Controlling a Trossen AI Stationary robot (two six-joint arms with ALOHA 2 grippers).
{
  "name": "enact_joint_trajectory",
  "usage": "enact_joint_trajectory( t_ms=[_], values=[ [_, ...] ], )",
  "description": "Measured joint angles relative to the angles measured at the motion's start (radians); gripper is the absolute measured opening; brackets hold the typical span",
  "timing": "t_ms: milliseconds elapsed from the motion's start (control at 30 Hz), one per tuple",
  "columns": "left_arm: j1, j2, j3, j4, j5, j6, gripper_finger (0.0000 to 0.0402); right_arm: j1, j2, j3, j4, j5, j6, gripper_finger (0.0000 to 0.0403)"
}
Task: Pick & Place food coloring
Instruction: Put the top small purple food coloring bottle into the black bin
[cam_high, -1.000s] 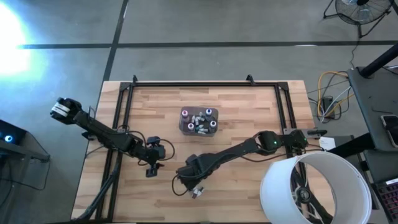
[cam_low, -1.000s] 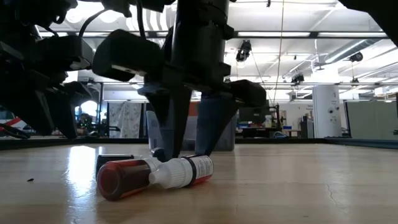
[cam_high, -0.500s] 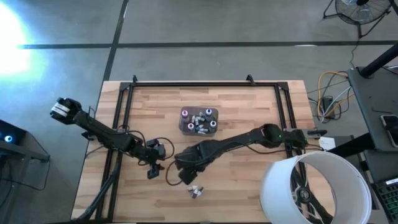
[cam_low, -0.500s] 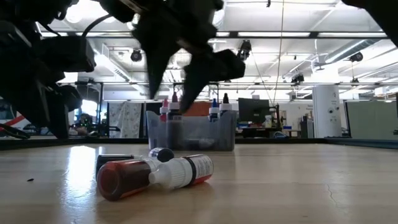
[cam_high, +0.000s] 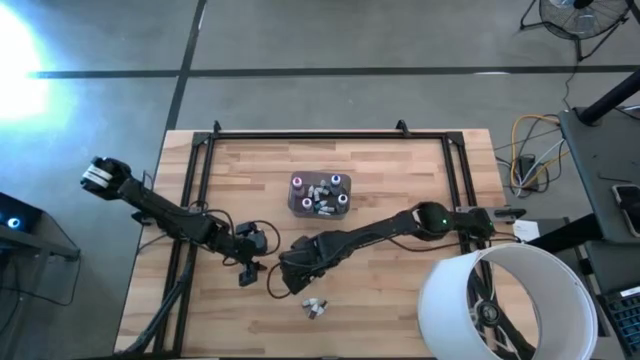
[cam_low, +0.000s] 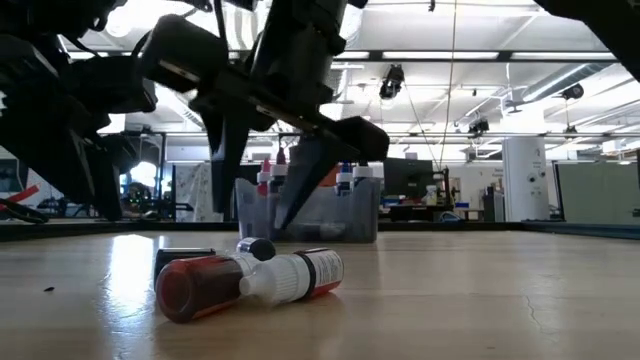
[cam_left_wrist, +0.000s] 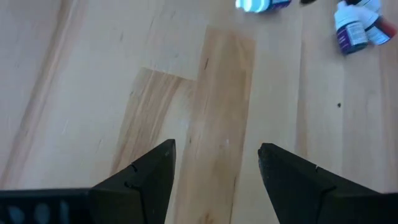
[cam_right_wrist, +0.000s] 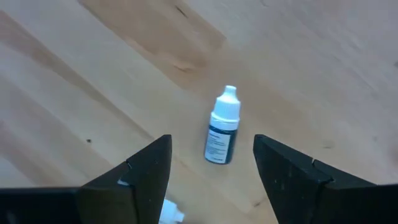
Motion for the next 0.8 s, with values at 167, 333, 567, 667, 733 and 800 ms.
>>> enact_joint_trajectory(
  t_ms=[167, 333, 567, 667, 733, 800],
  values=[
    [0.000, 0.000, 0.000, 0.037, 0.000, 0.030, 0.0206, 0.002, 0.029, -0.012, 0.013, 0.006, 0.005, 0.0221],
    [0.000, 0.000, 0.000, 0.047, -0.004, 0.022, 0.0206, 0.002, 0.044, -0.018, 0.007, 0.035, 0.005, 0.0221],
    [0.000, 0.000, 0.000, 0.045, -0.021, 0.022, 0.0206, 0.002, 0.043, -0.030, -0.081, 0.055, -0.029, 0.0190],
    [0.000, 0.000, 0.000, 0.045, -0.033, 0.027, 0.0206, 0.002, 0.042, -0.035, -0.092, 0.055, -0.051, 0.0159],
    [0.000, 0.000, 0.000, 0.045, -0.040, 0.028, 0.0206, 0.001, 0.041, -0.036, -0.097, 0.055, -0.071, 0.0135],
    [0.000, 0.000, 0.000, 0.045, -0.042, 0.028, 0.0206, -0.003, 0.041, -0.036, -0.100, 0.053, -0.094, 0.0110]
  ],
)
